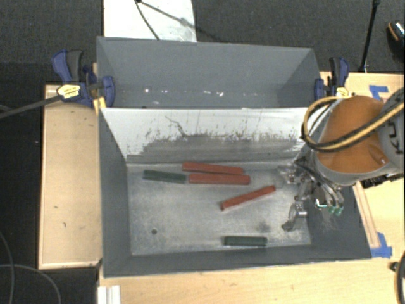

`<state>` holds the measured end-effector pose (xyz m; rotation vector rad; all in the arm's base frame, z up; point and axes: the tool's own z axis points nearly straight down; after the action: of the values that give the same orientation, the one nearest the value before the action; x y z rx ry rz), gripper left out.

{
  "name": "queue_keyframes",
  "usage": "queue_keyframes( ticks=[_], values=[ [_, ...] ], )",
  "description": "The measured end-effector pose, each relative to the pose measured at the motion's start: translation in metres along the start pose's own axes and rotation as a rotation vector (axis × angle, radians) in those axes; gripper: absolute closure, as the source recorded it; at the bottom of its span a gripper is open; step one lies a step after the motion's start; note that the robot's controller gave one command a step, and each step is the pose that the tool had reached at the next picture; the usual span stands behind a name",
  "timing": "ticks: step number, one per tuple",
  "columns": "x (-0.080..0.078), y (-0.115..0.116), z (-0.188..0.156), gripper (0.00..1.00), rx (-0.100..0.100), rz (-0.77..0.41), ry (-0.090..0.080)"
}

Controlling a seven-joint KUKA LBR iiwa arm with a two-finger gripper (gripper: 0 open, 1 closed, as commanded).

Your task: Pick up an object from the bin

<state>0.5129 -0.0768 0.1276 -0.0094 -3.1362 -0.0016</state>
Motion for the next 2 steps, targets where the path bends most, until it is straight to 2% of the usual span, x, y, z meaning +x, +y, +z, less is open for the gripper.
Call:
queue_keyframes(
  ticks=[1,2],
  values=[
    [-0.0553,0.0705,0.0591,0.0,-0.002,-0.124,-0.01],
    [-0.0575,0.0672,0.0531,1.0,0.0,-0.121,-0.018]
  ],
)
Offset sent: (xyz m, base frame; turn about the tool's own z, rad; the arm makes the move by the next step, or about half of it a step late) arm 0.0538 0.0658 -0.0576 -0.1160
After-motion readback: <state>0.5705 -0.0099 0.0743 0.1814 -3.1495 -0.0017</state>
